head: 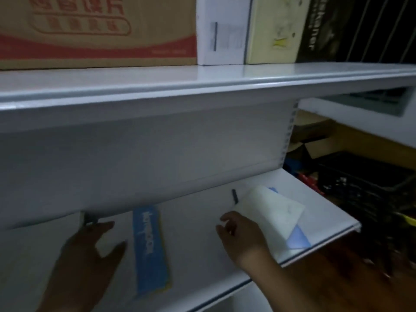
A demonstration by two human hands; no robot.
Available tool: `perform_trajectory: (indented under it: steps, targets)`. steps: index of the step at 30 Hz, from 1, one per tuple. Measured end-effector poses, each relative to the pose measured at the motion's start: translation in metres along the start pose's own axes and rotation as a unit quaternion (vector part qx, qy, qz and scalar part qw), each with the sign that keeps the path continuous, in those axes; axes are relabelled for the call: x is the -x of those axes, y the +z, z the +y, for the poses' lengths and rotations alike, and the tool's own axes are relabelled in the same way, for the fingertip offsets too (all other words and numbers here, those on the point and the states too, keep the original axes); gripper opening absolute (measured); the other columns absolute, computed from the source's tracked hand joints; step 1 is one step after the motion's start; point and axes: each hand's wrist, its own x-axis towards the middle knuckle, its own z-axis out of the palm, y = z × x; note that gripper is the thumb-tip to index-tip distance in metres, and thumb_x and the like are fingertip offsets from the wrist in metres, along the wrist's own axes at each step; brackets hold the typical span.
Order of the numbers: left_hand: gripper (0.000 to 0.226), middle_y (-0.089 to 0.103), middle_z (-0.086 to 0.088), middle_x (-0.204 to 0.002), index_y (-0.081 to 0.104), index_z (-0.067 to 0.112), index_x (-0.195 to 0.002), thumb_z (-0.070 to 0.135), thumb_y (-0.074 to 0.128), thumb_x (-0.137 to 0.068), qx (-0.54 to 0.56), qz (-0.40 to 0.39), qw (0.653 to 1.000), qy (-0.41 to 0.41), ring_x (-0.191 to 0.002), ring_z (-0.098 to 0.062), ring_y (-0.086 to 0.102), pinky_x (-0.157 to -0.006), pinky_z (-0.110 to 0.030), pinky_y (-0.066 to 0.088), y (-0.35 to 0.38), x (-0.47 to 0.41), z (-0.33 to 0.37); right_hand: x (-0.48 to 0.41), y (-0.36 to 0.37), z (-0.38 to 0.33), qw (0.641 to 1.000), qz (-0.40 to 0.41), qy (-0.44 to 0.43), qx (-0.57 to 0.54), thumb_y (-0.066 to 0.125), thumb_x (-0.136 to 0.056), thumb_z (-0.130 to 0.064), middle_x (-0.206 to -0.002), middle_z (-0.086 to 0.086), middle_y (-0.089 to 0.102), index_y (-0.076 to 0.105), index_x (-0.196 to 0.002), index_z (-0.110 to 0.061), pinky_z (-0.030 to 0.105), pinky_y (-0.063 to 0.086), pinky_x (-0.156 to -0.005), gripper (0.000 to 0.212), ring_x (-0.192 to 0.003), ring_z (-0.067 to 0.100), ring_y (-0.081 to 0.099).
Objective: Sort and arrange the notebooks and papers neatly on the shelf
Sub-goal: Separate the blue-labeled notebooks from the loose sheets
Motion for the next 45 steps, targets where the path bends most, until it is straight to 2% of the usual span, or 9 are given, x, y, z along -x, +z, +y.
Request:
perform_trajectory:
  steps: [4,11,16,22,26,31,34,40,45]
  targets:
    - [0.053,0.051,-0.001,-0.133,0.052,0.019,-0.129,0.026,0.07,-0.08,0.097,-0.17,0.977,0.079,-0.122,-0.026,0.051,-0.104,-0.034,0.038,0.057,0.007,0.088,0.006,-0.049,0.062,0.974,0.215,0.012,0.073,0.062,-0.08,-0.029,-0.109,0.003,0.065,0.06,-0.115,-0.016,0.029,0.047,-0.089,0.038,-0.101,0.022,0.061]
    - [0.057,0.056,-0.007,-0.124,0.052,0.014,-0.118,0.052,0.06,-0.076,-0.051,-0.283,0.946,0.15,-0.116,-0.023,0.049,-0.096,-0.033,0.045,0.163,0.009,0.144,0.029,-0.081,0.113,0.962,0.069,0.126,0.23,0.032,-0.094,-0.049,-0.155,-0.017,0.022,0.035,-0.139,-0.039,0.054,0.004,-0.116,0.046,-0.146,0.007,0.009]
    - [0.071,0.058,-0.004,-0.116,0.054,0.015,-0.114,0.048,0.074,-0.054,-0.011,-0.328,0.937,0.119,-0.104,-0.02,0.058,-0.084,-0.031,0.049,0.171,0.01,0.146,0.036,-0.089,0.134,0.959,0.11,0.072,0.25,0.039,-0.082,-0.037,-0.101,-0.01,0.068,0.068,-0.09,-0.029,0.024,0.043,-0.076,0.031,-0.1,0.017,0.062]
    - [0.039,0.053,-0.002,-0.099,0.042,0.015,-0.107,0.014,0.06,-0.073,0.229,-0.359,0.905,0.015,-0.091,-0.022,0.058,-0.078,-0.049,0.058,0.151,0.019,0.141,0.04,-0.094,0.107,0.961,0.172,0.165,0.142,0.069,-0.076,-0.029,-0.081,0.002,0.064,0.072,-0.072,-0.012,0.03,0.041,-0.068,0.018,-0.078,0.019,0.056]
    - [0.031,0.052,-0.007,-0.104,0.045,0.013,-0.11,-0.002,0.055,-0.085,0.381,-0.353,0.852,-0.072,-0.078,-0.019,0.059,-0.062,-0.041,0.06,0.103,0.022,0.118,0.046,-0.107,0.096,0.94,0.084,0.284,-0.171,0.068,-0.08,-0.004,-0.058,0.015,0.06,0.063,-0.083,0.006,0.028,0.045,-0.05,0.012,-0.041,0.02,0.055]
    - [0.026,0.058,-0.006,-0.102,0.051,0.02,-0.095,-0.004,0.055,-0.085,0.46,-0.232,0.851,-0.1,-0.079,-0.023,0.061,-0.044,-0.027,0.055,-0.003,0.012,0.037,0.046,-0.096,0.085,0.921,-0.032,0.252,-0.294,0.091,0.001,-0.047,-0.096,0.015,0.067,0.063,-0.1,-0.019,0.044,0.055,-0.082,0.109,-0.084,0.035,0.067]
    - [0.033,0.061,-0.013,-0.098,0.054,0.013,-0.1,-0.005,0.064,-0.075,0.484,-0.089,0.861,-0.127,-0.077,-0.03,0.061,-0.042,-0.029,0.055,-0.065,0.009,-0.03,0.049,-0.05,0.0,0.907,-0.128,0.188,-0.354,0.083,-0.064,-0.011,-0.079,0.02,0.066,0.057,-0.11,-0.011,0.029,0.055,-0.044,0.053,-0.044,0.022,0.064]
    - [0.034,0.056,-0.021,-0.121,0.047,0.012,-0.114,-0.002,0.056,-0.085,0.23,0.029,0.95,-0.211,-0.098,-0.038,0.058,-0.069,-0.045,0.056,-0.099,0.003,-0.138,0.05,0.069,-0.072,0.967,-0.166,0.085,-0.173,0.066,-0.08,0.0,-0.047,0.002,0.066,0.057,-0.097,-0.016,0.019,0.042,-0.034,0.024,-0.04,0.021,0.062]
    - [0.066,0.052,-0.012,-0.137,0.046,0.009,-0.134,0.044,0.063,-0.081,-0.048,-0.015,0.976,-0.213,-0.122,-0.029,0.051,-0.099,-0.034,0.044,-0.104,0.001,-0.176,0.034,0.077,-0.078,0.968,-0.171,-0.008,0.186,0.059,-0.078,-0.054,-0.099,-0.003,0.066,0.056,-0.097,-0.034,0.027,0.042,-0.073,0.027,-0.099,0.019,0.062]
